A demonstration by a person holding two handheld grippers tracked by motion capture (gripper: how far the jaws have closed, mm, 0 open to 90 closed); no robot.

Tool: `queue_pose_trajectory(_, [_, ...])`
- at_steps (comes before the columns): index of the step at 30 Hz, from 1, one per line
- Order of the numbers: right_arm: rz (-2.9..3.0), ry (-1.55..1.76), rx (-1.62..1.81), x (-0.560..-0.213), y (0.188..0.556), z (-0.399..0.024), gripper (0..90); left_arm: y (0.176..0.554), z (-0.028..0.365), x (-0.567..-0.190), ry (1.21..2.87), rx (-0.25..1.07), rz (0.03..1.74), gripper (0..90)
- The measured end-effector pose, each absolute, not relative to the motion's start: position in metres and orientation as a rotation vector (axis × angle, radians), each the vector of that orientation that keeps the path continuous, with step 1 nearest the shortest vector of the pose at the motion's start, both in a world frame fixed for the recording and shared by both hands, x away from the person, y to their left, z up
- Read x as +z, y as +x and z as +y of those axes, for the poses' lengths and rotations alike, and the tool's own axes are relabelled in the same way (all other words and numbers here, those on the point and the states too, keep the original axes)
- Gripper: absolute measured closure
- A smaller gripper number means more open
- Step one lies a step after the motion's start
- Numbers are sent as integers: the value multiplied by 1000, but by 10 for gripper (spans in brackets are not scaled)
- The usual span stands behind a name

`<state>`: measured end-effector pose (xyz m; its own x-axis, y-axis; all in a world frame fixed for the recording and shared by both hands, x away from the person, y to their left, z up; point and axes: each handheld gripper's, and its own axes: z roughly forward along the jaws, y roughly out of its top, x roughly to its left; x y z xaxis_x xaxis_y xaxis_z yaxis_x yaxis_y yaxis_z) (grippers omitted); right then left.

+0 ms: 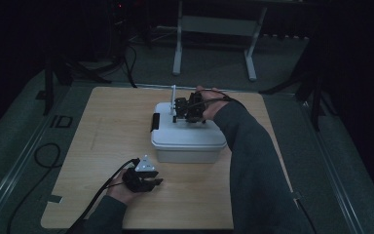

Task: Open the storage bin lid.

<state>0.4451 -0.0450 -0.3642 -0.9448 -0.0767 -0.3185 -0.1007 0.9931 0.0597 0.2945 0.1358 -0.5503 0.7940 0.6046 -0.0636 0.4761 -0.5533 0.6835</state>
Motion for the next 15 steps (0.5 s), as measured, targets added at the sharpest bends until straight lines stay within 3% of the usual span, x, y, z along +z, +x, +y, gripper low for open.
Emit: queue_pose_trajectory(15, [2816, -114, 129, -359, 445, -48, 841, 295, 136, -550, 2262, 231, 795, 633])
